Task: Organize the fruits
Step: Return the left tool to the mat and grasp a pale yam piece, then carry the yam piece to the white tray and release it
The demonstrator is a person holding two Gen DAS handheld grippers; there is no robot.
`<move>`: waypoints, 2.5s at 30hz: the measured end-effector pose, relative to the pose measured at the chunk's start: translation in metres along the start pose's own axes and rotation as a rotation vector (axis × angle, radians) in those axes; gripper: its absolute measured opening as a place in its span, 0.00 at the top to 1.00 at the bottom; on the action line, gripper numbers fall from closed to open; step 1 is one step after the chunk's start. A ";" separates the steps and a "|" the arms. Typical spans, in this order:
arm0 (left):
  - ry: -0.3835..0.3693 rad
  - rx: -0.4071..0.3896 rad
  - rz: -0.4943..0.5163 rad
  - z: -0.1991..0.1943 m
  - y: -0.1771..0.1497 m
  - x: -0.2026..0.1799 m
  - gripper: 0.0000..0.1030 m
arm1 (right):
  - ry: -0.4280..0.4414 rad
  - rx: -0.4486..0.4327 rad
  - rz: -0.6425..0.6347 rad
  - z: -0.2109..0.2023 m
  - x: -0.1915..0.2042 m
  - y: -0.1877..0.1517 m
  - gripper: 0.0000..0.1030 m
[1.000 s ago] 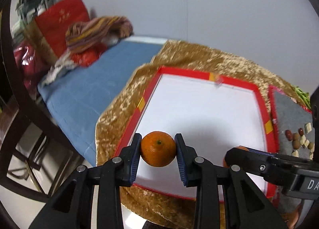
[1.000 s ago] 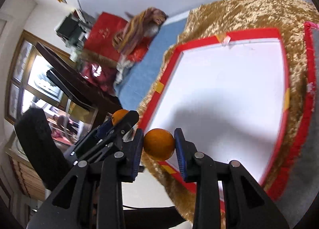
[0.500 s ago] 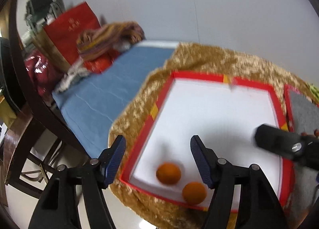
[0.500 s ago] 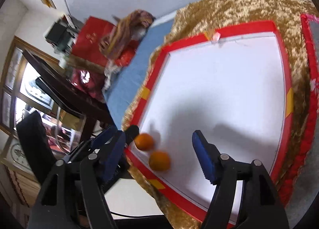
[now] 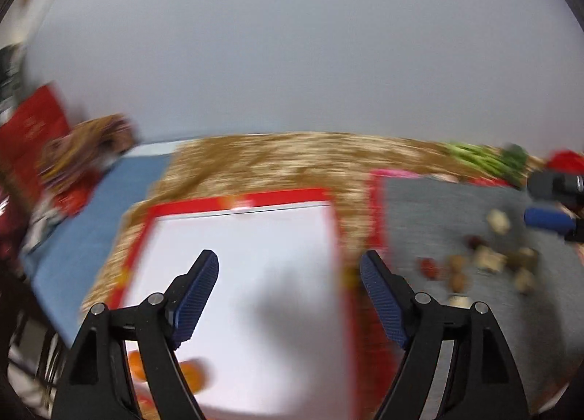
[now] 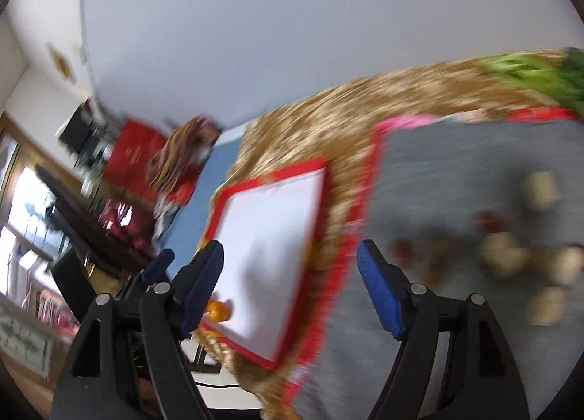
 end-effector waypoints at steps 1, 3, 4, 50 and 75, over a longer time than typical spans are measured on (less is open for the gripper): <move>-0.031 0.009 0.032 0.004 0.000 -0.013 0.22 | -0.028 -0.018 0.019 -0.016 -0.015 0.003 0.25; -0.101 0.033 0.076 0.009 -0.002 -0.035 0.22 | -0.080 -0.042 0.063 -0.043 -0.045 0.007 0.22; -0.150 0.058 0.099 0.014 -0.004 -0.047 0.22 | -0.095 -0.050 0.089 -0.053 -0.058 0.008 0.22; -0.406 0.326 0.274 0.065 -0.061 -0.141 0.77 | -0.128 0.011 0.264 -0.070 -0.115 0.002 0.71; -0.095 0.240 -0.076 0.026 -0.042 0.070 0.77 | 0.160 0.281 -0.011 0.082 0.057 -0.061 0.71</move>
Point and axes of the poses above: each gripper's, at about its wrist camera, not at the fingertips, and z roughly the way its jaws point, x to its left, y to its top, the point moved 5 cm from there along z, roughly the way its jaws point, and after that the axes turned 4 degrees about -z, right-handed, at the moved point
